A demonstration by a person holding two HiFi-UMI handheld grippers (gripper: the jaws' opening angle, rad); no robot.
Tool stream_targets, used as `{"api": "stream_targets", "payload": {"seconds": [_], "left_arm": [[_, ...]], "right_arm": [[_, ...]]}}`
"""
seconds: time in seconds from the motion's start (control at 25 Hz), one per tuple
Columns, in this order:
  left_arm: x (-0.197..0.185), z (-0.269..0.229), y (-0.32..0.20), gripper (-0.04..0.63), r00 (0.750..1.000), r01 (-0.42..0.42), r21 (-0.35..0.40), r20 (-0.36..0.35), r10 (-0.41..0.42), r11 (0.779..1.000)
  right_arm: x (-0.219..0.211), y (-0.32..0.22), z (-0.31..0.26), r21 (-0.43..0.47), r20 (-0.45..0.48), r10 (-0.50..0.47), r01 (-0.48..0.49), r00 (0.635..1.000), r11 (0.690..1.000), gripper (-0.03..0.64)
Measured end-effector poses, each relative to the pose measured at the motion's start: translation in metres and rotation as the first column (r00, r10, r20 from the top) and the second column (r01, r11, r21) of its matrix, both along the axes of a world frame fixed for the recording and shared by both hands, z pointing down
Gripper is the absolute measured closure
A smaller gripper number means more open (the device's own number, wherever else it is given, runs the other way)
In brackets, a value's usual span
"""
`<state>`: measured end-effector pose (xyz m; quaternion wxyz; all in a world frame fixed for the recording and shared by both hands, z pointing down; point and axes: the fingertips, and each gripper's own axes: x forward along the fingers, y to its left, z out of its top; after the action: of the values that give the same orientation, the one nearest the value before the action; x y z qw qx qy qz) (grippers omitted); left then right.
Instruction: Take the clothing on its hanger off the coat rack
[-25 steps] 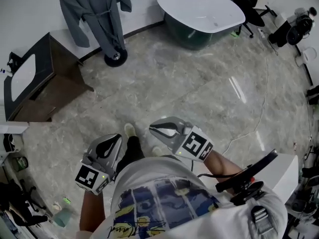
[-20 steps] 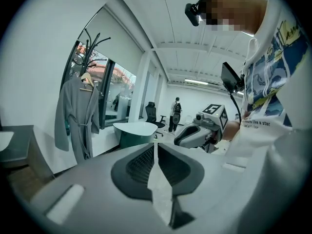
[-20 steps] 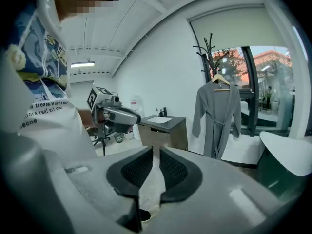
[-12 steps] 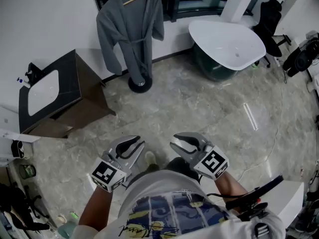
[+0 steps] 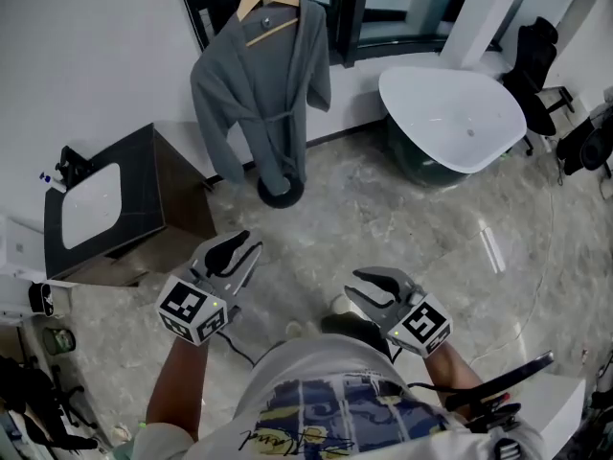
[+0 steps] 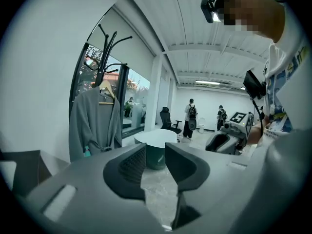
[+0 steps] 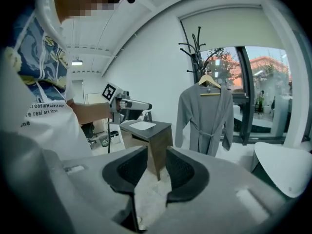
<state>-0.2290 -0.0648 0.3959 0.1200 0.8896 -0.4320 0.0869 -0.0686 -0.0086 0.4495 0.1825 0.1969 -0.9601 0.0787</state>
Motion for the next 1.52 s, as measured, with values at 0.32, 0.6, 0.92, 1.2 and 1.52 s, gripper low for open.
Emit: {"api": "stream_targets", "payload": {"seconds": [0.32, 0.6, 0.92, 1.2, 1.52], "left_arm": [[-0.05, -0.066, -0.138, 0.409, 0.983, 0.136, 0.091, 0.113, -0.146, 0.987], [-0.11, -0.103, -0.251, 0.344, 0.946, 0.198, 0.165, 0.224, -0.233, 0.966], [-0.154, -0.088, -0.362, 0.241, 0.948, 0.146, 0.022, 0.281, -0.147, 0.989], [-0.143, -0.06, -0.409, 0.268, 0.975, 0.047, -0.1, 0.22, -0.024, 0.994], [-0.124, -0.029, -0.413, 0.528, 0.968, -0.086, -0.205, 0.216, 0.131, 0.975]], "right_arm": [[0.039, -0.07, -0.018, 0.045, -0.018, -0.069, 0.07, 0.997, 0.997, 0.499], [0.032, -0.118, -0.017, 0.066, -0.041, -0.047, 0.05, 0.998, 0.997, 0.499], [-0.003, -0.169, -0.024, 0.051, -0.019, 0.052, -0.051, 0.998, 0.997, 0.499], [-0.04, -0.19, -0.008, 0.023, -0.023, 0.101, -0.101, 0.995, 0.995, 0.499], [-0.057, -0.197, -0.001, 0.024, 0.005, 0.175, -0.175, 0.985, 0.984, 0.499]]}}
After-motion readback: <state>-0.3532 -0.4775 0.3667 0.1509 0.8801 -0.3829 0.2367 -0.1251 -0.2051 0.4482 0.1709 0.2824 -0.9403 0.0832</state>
